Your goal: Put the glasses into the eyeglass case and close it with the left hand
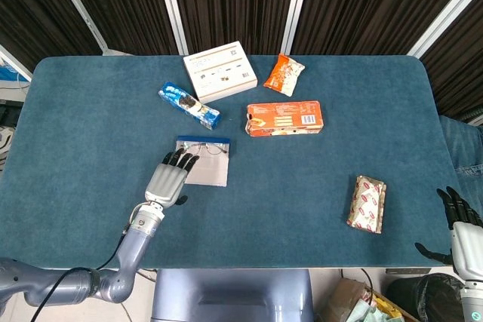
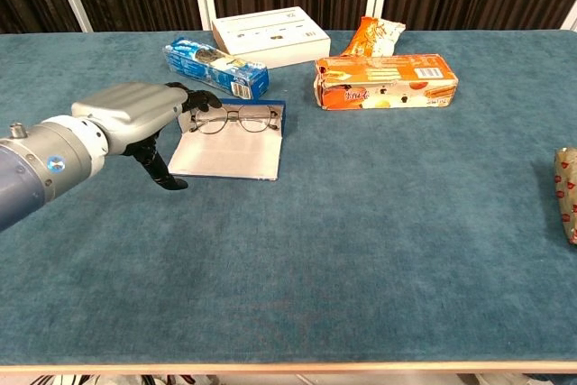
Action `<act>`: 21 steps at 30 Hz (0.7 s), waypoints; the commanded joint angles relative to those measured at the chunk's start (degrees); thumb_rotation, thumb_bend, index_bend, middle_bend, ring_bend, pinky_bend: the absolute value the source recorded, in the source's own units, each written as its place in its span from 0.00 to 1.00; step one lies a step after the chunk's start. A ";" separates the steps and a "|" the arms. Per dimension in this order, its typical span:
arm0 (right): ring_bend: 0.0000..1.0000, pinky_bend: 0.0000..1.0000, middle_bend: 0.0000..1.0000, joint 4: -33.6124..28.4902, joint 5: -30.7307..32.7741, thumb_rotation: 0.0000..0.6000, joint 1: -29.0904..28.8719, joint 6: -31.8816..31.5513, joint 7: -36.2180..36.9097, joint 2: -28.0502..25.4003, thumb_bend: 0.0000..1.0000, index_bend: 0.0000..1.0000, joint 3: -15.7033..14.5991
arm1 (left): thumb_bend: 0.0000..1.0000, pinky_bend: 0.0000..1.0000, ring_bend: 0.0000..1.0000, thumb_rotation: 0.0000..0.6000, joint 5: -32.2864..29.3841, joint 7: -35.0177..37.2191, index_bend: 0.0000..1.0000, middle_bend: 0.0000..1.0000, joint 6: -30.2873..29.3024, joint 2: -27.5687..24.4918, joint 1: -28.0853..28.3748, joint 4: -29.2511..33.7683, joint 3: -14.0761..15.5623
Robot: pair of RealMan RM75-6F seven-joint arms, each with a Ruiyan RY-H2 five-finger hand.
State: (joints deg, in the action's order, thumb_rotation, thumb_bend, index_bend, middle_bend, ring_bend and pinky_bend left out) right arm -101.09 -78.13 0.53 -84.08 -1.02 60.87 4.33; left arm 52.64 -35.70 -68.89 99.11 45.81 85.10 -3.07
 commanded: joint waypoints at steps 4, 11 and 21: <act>0.10 0.16 0.00 -0.05 0.10 1.00 -0.02 0.11 0.28 -0.08 0.17 0.07 0.04 | 0.15 0.12 0.00 1.00 2.41 -1.19 0.10 0.13 0.10 3.97 0.39 -5.69 -1.16; 0.10 0.16 0.01 -0.11 0.40 1.00 -0.08 0.39 0.76 -0.22 0.17 0.07 0.13 | 0.15 0.12 0.00 1.00 4.25 -1.05 0.07 0.13 1.29 7.26 0.32 -11.36 -1.82; 0.10 0.16 0.01 -0.07 0.42 1.00 -0.06 0.22 1.05 -0.12 0.17 0.07 0.25 | 0.15 0.12 0.00 1.00 5.68 -2.39 0.06 0.13 2.46 9.29 -0.15 -14.41 -2.43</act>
State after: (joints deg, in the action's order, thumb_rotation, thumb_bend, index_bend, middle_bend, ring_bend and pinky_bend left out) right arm -101.17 -77.71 0.47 -83.85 0.04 60.75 4.58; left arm 58.17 -37.97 -66.53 108.19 45.78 70.94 -5.50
